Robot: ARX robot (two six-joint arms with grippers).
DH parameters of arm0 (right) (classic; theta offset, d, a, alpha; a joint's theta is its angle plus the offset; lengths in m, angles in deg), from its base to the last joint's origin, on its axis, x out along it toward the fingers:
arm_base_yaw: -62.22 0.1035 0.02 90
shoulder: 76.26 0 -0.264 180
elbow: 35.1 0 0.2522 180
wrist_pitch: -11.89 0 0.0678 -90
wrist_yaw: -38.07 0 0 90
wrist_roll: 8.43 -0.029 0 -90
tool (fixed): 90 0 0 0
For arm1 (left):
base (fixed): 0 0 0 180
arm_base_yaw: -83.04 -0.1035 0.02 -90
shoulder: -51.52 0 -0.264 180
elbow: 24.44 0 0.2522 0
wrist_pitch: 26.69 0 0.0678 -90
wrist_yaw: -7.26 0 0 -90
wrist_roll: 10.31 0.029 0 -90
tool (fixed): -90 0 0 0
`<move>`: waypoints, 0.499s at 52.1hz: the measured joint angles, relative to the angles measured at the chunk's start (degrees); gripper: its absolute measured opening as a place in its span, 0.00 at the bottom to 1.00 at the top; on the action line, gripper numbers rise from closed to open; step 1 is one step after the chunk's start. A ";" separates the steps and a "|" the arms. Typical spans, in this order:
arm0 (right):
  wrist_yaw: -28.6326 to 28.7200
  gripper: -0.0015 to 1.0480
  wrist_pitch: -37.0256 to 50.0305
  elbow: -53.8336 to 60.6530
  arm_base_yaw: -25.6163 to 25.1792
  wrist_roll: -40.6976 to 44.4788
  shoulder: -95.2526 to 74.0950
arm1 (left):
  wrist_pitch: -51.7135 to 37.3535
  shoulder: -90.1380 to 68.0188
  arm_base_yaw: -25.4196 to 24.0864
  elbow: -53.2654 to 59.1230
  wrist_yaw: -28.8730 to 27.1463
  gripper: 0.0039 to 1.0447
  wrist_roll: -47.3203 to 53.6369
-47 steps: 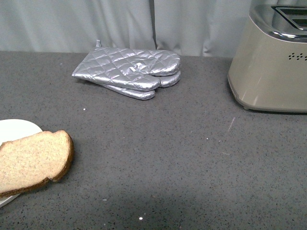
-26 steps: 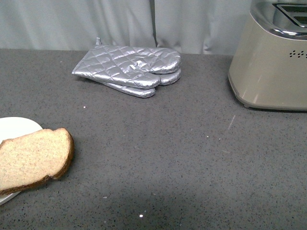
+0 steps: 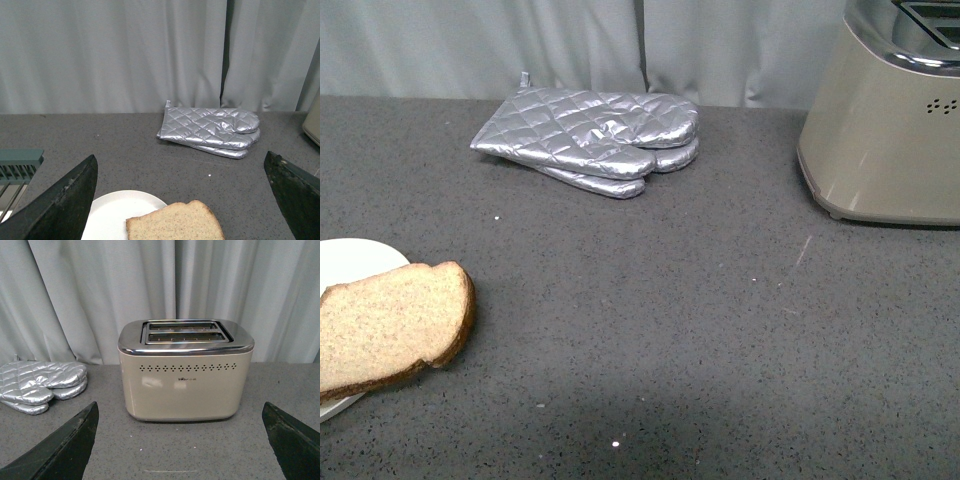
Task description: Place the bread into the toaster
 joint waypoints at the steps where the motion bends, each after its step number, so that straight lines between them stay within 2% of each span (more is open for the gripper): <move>1: 0.00 0.91 0.00 0.00 0.00 0.00 0.00 | 0.00 0.00 0.00 0.00 -0.02 0.94 0.00; 26: 0.00 0.91 0.00 0.00 0.00 0.00 0.00 | 0.00 0.00 0.00 0.00 0.00 0.94 0.00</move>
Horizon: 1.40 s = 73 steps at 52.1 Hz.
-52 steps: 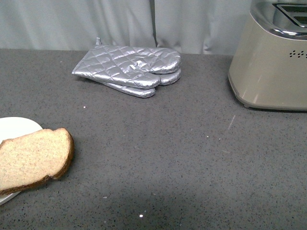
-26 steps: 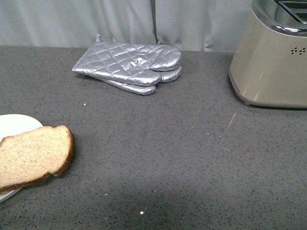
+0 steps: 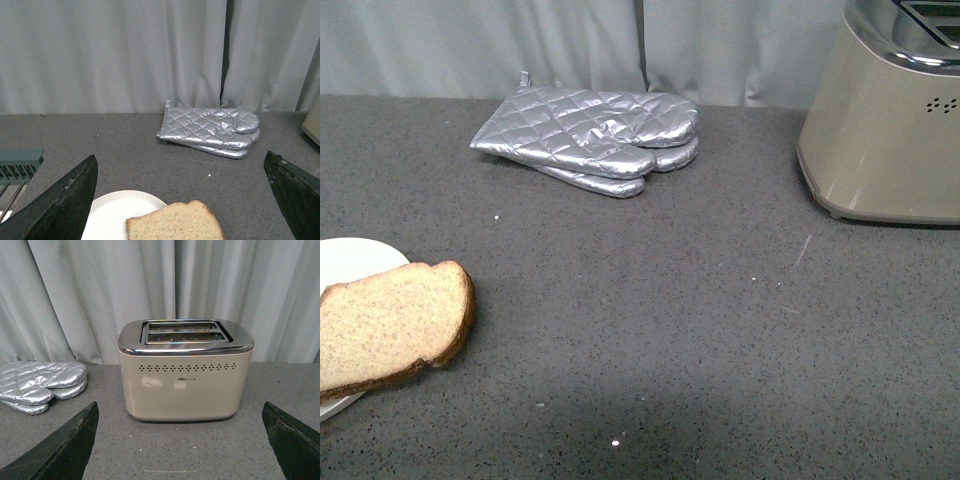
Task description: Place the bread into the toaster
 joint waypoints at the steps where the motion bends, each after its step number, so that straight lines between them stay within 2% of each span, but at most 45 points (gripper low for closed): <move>1: 0.00 0.91 0.00 0.00 0.00 0.00 0.00 | 0.00 0.00 0.00 0.00 -0.02 0.94 0.00; 37: 0.00 0.91 0.00 0.00 0.00 0.00 0.00 | 0.02 -0.02 0.00 -0.02 0.02 0.94 -0.04; 41: -0.04 0.91 0.00 0.00 0.00 0.00 0.00 | 11.69 -5.95 -2.62 -4.61 7.15 0.94 -8.11; 45: 0.17 0.91 0.00 0.00 0.00 0.00 0.00 | 22.58 -15.15 -6.03 -9.11 11.63 0.94 -18.82; 48: 0.07 0.91 0.00 0.00 0.00 0.00 0.00 | 23.54 -19.93 -7.80 -9.62 12.50 0.94 -24.72; 52: 0.07 0.91 0.00 0.00 0.00 0.00 0.00 | 20.48 -25.57 -8.92 -10.03 13.03 0.94 -30.49; 59: 0.07 0.91 0.00 0.00 0.00 0.00 0.00 | 6.45 -40.39 -10.01 -13.51 15.26 0.94 -37.79; 66: 0.09 0.91 0.00 0.00 0.00 0.00 0.00 | -6.58 -56.76 -12.00 -17.77 18.32 0.94 -39.26; 73: 0.07 0.91 0.00 0.00 0.00 0.00 0.00 | -14.29 -71.06 -15.21 -22.67 20.41 0.94 -38.36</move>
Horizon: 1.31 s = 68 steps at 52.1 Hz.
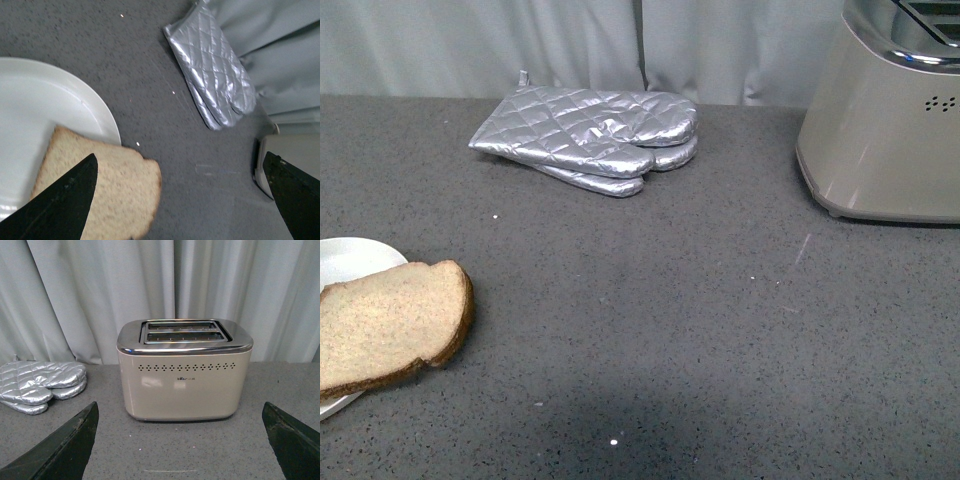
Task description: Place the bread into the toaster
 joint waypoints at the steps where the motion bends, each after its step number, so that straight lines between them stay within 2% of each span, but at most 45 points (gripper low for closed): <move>1: 0.00 0.91 0.00 0.00 0.00 0.00 0.00 | -0.74 -2.36 -0.66 -1.07 0.26 0.94 0.50; 5: 0.00 0.91 0.00 0.00 0.00 0.00 0.00 | -2.93 -12.07 -3.74 -5.73 0.35 0.94 2.73; 16: 0.00 0.91 0.00 0.00 0.00 0.00 0.00 | -2.60 -25.33 -9.11 -13.79 0.92 0.94 8.72; 24: 0.00 0.91 0.00 0.00 0.00 0.00 0.00 | 0.74 -31.58 -12.79 -20.06 1.22 0.94 16.96; 36: 0.02 0.91 0.00 0.00 0.00 0.00 0.00 | 6.78 -37.35 -16.55 -25.83 -1.97 0.94 28.63; 54: 0.00 0.91 0.00 0.00 0.00 0.00 0.00 | 10.47 -41.66 -18.25 -28.46 -5.84 0.94 36.61; 68: 0.02 0.91 0.00 0.00 0.00 0.00 0.00 | 15.78 -41.86 -18.08 -28.61 0.94 0.94 40.17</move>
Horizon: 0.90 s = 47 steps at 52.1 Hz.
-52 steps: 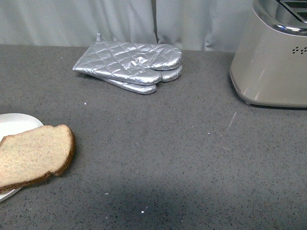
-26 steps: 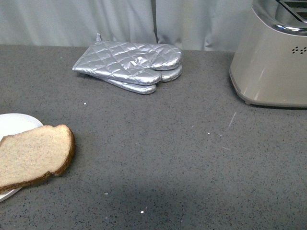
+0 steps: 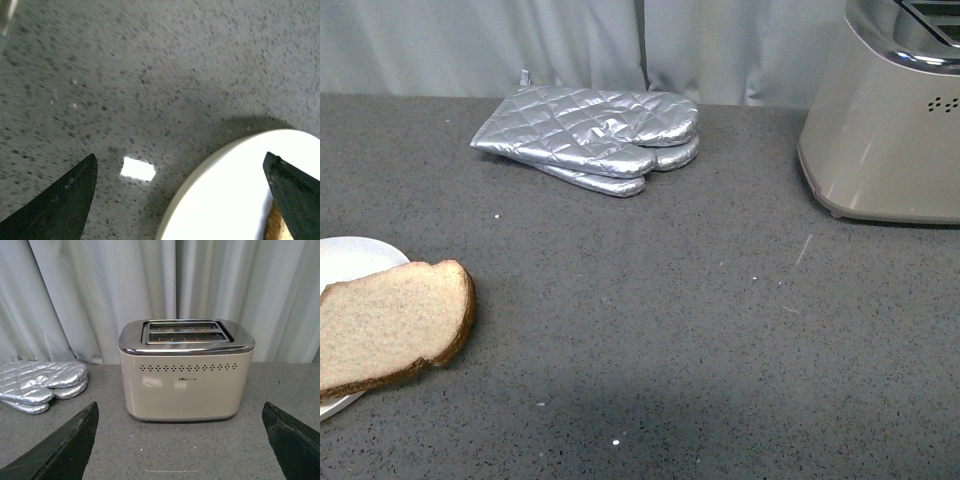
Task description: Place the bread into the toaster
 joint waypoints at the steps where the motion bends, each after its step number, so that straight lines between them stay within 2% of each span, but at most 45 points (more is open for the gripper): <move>1: 0.00 0.91 0.00 0.00 0.00 0.00 0.00 | 0.28 0.00 0.04 0.00 0.39 0.94 0.20; 7: 0.00 0.91 0.00 0.00 0.00 0.00 0.00 | 2.60 0.00 0.26 0.00 2.60 0.94 2.54; 23: 0.00 0.91 0.00 0.00 0.00 0.00 0.00 | 5.33 0.00 0.52 0.85 3.58 0.94 8.31; 33: 0.00 0.91 0.00 0.00 0.00 0.00 0.00 | 10.03 0.63 1.60 1.75 6.69 0.94 12.48; 47: 0.00 0.91 0.00 0.00 0.00 0.00 0.00 | 10.82 1.29 3.45 3.56 6.69 0.94 16.37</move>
